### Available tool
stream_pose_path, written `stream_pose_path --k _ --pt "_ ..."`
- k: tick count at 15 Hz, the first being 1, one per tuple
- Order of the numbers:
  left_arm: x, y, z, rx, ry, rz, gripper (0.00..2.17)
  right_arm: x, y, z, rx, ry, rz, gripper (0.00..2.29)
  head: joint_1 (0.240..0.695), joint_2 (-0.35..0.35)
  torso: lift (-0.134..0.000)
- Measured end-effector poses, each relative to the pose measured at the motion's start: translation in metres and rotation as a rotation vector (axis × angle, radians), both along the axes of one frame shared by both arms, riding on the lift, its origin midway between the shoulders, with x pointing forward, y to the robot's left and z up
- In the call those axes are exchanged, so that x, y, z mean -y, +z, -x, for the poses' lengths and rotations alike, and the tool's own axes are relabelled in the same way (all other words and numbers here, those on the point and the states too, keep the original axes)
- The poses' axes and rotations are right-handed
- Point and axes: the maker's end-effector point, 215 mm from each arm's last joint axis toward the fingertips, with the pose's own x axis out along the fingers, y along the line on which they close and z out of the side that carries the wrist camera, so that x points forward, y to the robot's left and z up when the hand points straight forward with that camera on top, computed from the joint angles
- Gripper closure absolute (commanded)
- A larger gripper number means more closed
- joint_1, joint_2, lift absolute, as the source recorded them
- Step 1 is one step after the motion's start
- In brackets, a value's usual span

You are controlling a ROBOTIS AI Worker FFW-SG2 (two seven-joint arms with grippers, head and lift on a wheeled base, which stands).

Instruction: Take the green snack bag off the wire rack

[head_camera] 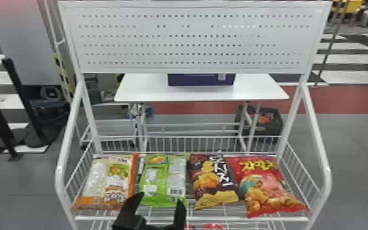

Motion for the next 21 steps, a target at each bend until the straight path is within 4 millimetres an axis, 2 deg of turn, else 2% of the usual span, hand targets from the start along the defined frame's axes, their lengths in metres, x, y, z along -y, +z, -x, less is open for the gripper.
stream_pose_path --k 2,4,8,10,11,12,14,15,16,21 --pt "0.022 -0.013 -0.026 -0.033 -0.019 -0.027 0.09 0.000 0.000 0.001 -0.001 -0.002 -0.001 0.17 0.499 0.000 0.000" --pt "0.029 -0.025 -0.046 -0.060 -0.021 -0.052 0.09 0.000 0.000 0.001 -0.001 -0.002 -0.002 0.17 0.499 0.000 0.000" --pt "0.020 -0.039 -0.070 -0.095 -0.001 -0.073 0.09 0.002 0.004 0.002 0.005 0.000 0.006 0.17 0.499 0.000 0.000" --pt "0.011 -0.049 -0.075 -0.119 0.011 -0.087 0.19 0.001 0.007 0.002 0.009 0.002 0.009 0.17 0.499 0.000 0.000" --pt "0.008 -0.053 -0.076 -0.128 0.012 -0.091 0.33 0.001 0.008 0.002 0.011 0.003 0.009 0.17 0.499 0.000 0.000" --pt "0.005 -0.057 -0.077 -0.138 0.013 -0.096 0.65 0.001 0.008 0.002 0.011 0.003 0.009 0.17 0.499 0.000 0.000" --pt "0.000 -0.062 -0.077 -0.154 0.018 -0.100 1.43 0.001 0.008 0.002 0.011 0.003 0.009 0.17 0.499 0.000 0.000" --pt "-0.003 -0.065 -0.076 -0.160 0.024 -0.100 1.63 0.001 0.008 0.002 0.011 0.003 0.009 0.17 0.499 0.000 0.000" --pt "-0.001 -0.065 -0.074 -0.162 0.016 -0.096 1.70 0.001 0.008 0.002 0.011 0.003 0.009 0.17 0.499 0.000 0.000" --pt "0.009 -0.044 -0.061 -0.140 -0.020 -0.056 1.71 0.003 0.007 0.001 0.012 0.000 0.009 0.17 0.499 0.000 0.000"
